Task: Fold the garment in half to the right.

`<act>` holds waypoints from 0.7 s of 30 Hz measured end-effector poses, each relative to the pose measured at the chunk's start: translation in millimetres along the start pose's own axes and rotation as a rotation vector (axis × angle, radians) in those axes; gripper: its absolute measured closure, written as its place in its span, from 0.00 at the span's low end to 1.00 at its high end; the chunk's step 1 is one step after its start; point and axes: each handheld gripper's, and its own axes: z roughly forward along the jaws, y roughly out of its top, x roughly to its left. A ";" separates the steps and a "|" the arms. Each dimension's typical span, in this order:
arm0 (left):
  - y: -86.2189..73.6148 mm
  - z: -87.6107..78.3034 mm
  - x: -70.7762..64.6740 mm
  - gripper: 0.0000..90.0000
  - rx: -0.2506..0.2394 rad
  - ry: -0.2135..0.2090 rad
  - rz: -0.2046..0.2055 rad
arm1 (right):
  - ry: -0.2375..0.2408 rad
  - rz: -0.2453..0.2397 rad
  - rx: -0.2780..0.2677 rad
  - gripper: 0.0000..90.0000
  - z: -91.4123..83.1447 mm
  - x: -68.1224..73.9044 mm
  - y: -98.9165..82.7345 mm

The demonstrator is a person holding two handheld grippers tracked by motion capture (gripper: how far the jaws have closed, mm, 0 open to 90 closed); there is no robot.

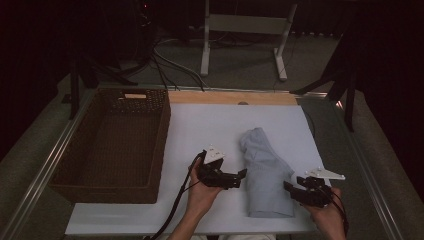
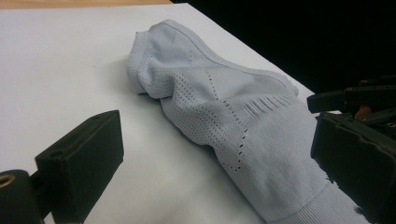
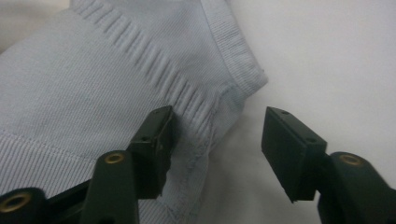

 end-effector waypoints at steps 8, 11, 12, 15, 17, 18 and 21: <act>-2.1 8.5 -5.8 0.05 0.001 -0.012 0.037 | -0.012 -0.011 0.013 0.50 5.4 2.2 -0.8; -3.9 12.9 -8.4 0.05 0.005 -0.014 0.062 | -0.012 -0.008 0.015 0.50 6.6 1.9 -1.3; -3.9 12.9 -8.4 0.05 0.005 -0.014 0.062 | -0.012 -0.008 0.015 0.50 6.6 1.9 -1.3; -6.1 18.1 -11.3 0.05 0.010 -0.013 0.083 | -0.009 -0.005 0.018 0.51 7.6 1.9 -1.8; -7.1 21.5 -13.0 0.05 0.021 -0.018 0.073 | -0.007 -0.006 0.021 0.53 8.5 2.6 -2.1; -7.7 24.1 -14.6 0.05 0.038 -0.019 0.067 | -0.007 -0.007 0.022 0.54 8.9 2.6 -2.2; -8.7 28.0 -17.8 0.05 0.064 -0.021 0.063 | 0.003 -0.007 0.032 0.59 10.1 3.1 -2.7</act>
